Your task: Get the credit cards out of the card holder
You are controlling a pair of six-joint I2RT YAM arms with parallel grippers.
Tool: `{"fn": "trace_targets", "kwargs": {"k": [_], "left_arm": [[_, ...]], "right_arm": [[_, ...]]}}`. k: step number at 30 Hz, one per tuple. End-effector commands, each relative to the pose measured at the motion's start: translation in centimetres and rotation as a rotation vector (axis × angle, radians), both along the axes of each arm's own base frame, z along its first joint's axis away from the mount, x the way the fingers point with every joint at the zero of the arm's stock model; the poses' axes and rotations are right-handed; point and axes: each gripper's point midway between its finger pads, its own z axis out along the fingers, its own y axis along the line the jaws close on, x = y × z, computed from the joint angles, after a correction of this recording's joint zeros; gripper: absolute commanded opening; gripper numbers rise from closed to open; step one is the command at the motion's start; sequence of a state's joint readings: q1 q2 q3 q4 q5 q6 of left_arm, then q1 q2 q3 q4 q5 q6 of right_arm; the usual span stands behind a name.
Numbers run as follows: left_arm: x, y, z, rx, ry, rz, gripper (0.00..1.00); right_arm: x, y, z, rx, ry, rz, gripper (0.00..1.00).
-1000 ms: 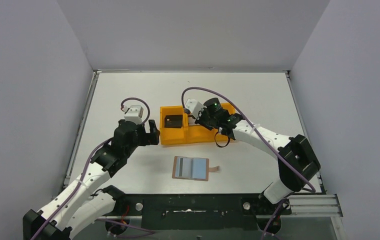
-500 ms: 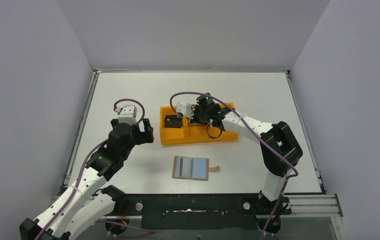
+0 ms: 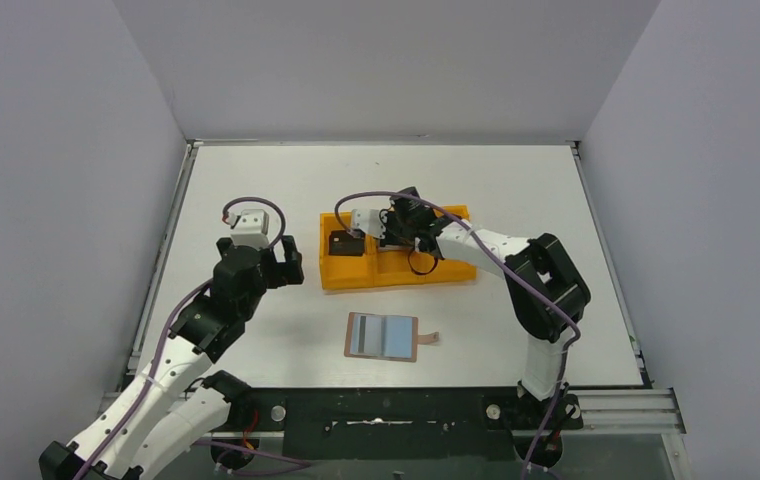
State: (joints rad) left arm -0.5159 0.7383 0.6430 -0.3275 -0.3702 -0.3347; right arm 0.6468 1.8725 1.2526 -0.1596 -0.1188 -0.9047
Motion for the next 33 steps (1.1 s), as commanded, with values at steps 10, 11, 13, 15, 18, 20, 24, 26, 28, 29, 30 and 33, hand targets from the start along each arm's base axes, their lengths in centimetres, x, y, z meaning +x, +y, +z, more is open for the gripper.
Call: {"fn": "trace_targets", "kwargs": {"k": [10, 11, 13, 15, 18, 20, 24, 26, 28, 29, 30, 33], "left_arm": [[0.8, 0.2, 0.5, 0.005, 0.004, 0.006, 0.91], [0.8, 0.2, 0.5, 0.003, 0.003, 0.009, 0.91], [0.8, 0.4, 0.5, -0.001, 0.002, 0.013, 0.91], [0.8, 0.4, 0.5, -0.006, 0.001, 0.010, 0.91], [1.0, 0.3, 0.4, -0.009, 0.006, 0.005, 0.91], [1.0, 0.3, 0.3, -0.010, 0.011, 0.003, 0.91], [1.0, 0.3, 0.0, -0.009, 0.020, 0.002, 0.91], [1.1, 0.2, -0.1, -0.010, 0.024, -0.001, 0.91], [1.1, 0.1, -0.1, -0.012, 0.026, -0.005, 0.91], [1.2, 0.1, -0.1, -0.012, 0.029, -0.006, 0.91], [1.2, 0.1, -0.2, -0.013, 0.030, -0.007, 0.91], [1.2, 0.0, -0.3, -0.017, 0.036, -0.011, 0.91]], "right_arm": [[1.1, 0.4, 0.0, 0.030, 0.024, 0.022, 0.08], [0.9, 0.4, 0.0, 0.031, 0.037, 0.023, 0.09], [0.7, 0.5, 0.4, 0.047, 0.051, 0.019, 0.12], [0.4, 0.6, 0.5, 0.057, 0.066, 0.017, 0.28], [0.2, 0.5, 0.5, 0.060, 0.084, 0.012, 0.32], [0.0, 0.5, 0.8, 0.077, 0.091, 0.007, 0.35], [0.0, 0.9, 3.1, 0.164, 0.064, -0.031, 0.37], [0.3, 1.0, 5.0, 0.233, 0.038, -0.086, 0.38], [0.5, 1.0, 7.3, 0.335, 0.016, -0.170, 0.40], [0.5, 1.0, 8.2, 0.394, 0.013, -0.217, 0.41], [0.2, 0.8, 9.0, 0.449, 0.010, -0.263, 0.44], [-0.8, -0.2, 11.3, 0.632, 0.038, -0.453, 0.51]]}}
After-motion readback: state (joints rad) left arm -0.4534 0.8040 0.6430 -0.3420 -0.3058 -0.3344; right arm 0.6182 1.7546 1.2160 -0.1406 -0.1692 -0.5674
